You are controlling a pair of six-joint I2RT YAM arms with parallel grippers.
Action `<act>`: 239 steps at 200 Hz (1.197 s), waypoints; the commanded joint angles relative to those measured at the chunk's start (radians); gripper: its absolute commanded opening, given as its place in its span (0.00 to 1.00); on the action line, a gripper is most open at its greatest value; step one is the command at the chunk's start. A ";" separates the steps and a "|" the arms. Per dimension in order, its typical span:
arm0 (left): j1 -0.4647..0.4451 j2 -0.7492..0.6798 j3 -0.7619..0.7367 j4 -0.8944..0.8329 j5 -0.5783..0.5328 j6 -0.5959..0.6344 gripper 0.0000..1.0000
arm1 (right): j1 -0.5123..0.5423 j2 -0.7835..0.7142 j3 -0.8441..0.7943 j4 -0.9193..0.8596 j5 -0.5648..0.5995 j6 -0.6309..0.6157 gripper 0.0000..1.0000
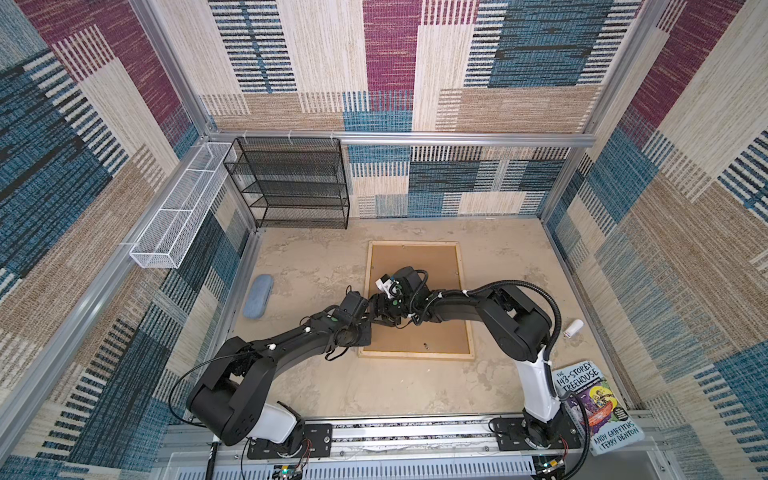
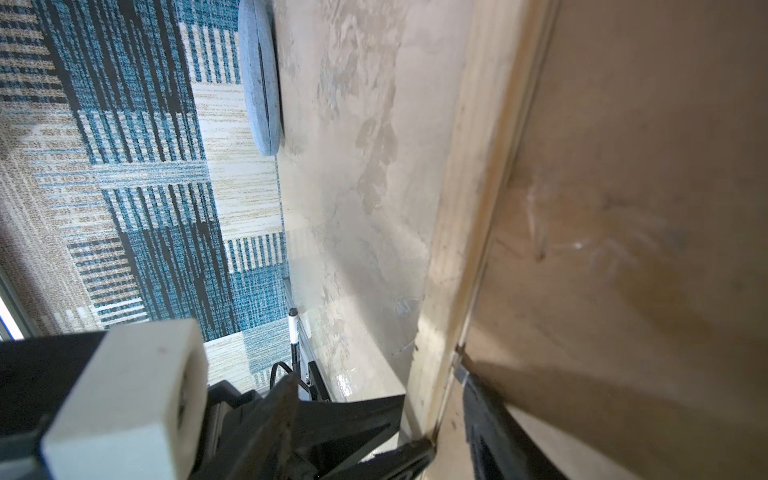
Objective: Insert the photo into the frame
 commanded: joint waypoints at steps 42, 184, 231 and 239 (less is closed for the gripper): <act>-0.008 -0.001 -0.003 0.038 0.107 0.047 0.26 | 0.007 0.014 -0.002 0.031 -0.001 0.015 0.65; -0.003 -0.079 -0.049 0.064 0.101 0.041 0.21 | -0.007 0.003 -0.033 0.015 0.016 -0.005 0.65; -0.003 -0.032 -0.037 0.088 0.147 0.046 0.20 | -0.007 0.011 -0.019 0.019 0.010 -0.003 0.65; -0.003 -0.027 -0.036 0.092 0.152 0.044 0.20 | -0.006 0.012 -0.018 0.021 0.009 0.000 0.65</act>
